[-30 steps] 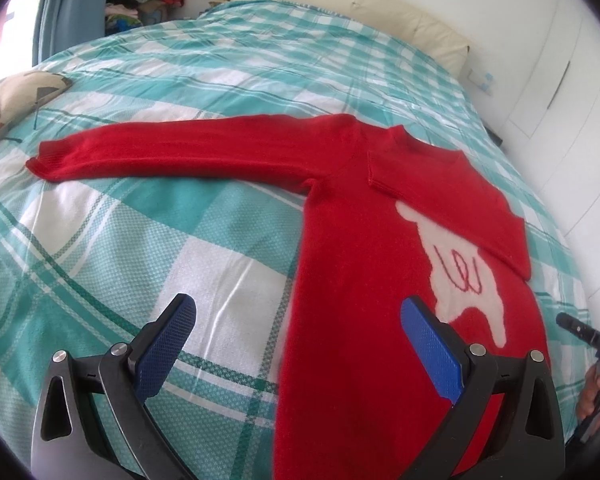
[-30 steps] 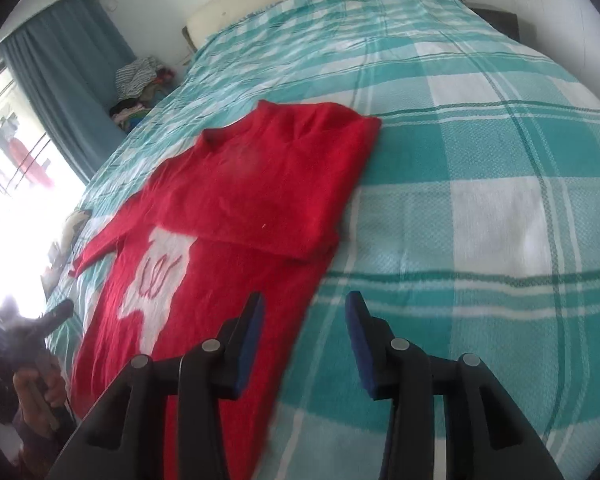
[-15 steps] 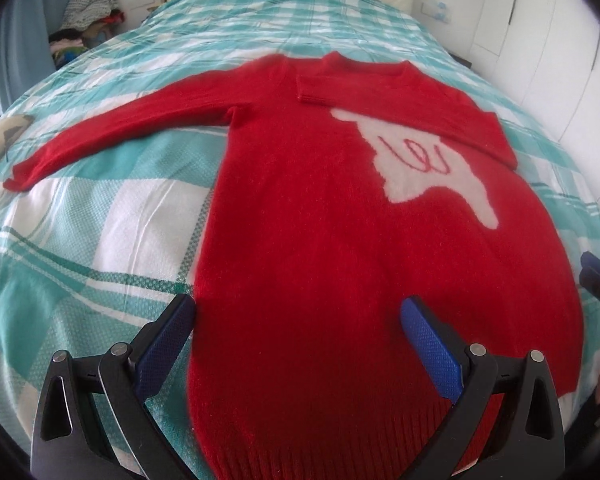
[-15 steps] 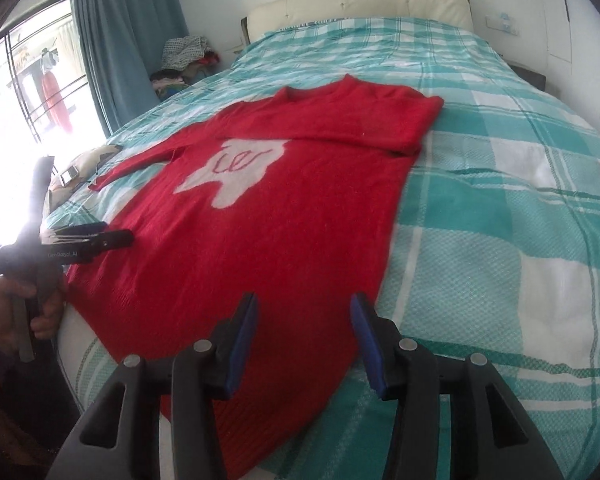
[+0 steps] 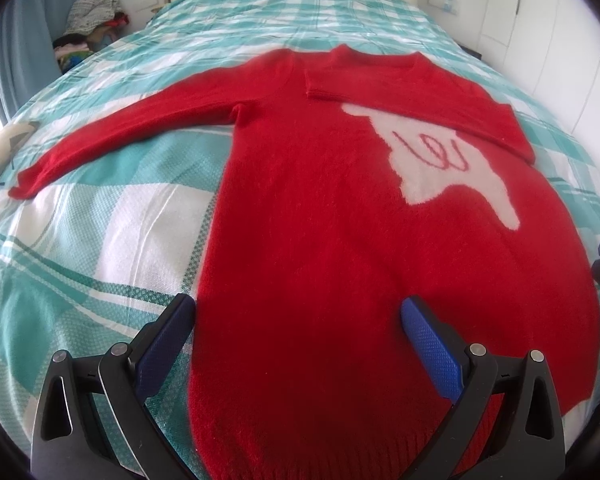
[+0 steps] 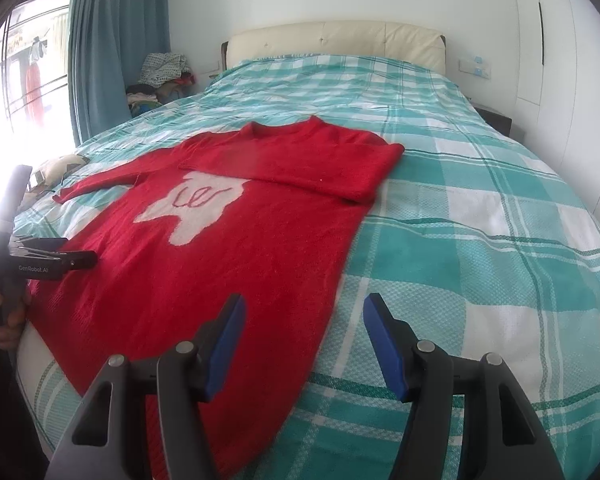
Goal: Fold small clothes
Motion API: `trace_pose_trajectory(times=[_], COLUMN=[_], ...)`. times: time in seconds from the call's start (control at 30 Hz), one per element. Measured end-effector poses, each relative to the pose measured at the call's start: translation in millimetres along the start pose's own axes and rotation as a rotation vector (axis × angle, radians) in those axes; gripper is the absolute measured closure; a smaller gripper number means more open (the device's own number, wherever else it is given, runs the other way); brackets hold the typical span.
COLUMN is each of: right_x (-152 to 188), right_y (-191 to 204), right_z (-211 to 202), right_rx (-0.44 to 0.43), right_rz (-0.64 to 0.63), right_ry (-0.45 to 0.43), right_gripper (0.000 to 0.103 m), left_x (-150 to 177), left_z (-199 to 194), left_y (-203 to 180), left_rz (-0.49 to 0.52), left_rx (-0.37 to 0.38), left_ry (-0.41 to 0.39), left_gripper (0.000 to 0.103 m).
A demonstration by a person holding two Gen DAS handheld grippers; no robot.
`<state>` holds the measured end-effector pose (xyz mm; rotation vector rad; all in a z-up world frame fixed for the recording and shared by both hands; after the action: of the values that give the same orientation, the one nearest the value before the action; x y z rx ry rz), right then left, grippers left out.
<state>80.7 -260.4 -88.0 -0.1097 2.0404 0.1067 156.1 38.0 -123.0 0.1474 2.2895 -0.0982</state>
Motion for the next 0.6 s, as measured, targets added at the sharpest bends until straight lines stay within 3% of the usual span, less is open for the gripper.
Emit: trace_pose_trajectory(times=[0.6], right_x=[0.3], right_y=[-6.7], right_z=[-4.3], right_rx=[0.024], right_rz=[0.032], right_ry=[-0.012], right_gripper=[0.042], left_x=[2.6], left_z=[4.9], left_y=[-0.5], left_rz=[0.006], left_rx=[-0.012], left_ry=[0.015], left_gripper=[0.000])
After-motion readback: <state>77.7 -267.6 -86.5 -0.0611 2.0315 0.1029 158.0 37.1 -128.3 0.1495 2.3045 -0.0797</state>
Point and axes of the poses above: each gripper's, at about its wrist camera, not at the fingertips, and z roughly the way its jaws point, y to its left, x to its underside, the point moved 4 cm from there along z, roughly the way its jaws point, and after that the axes turned 13 degrees about -y, right-handed, at the moved point
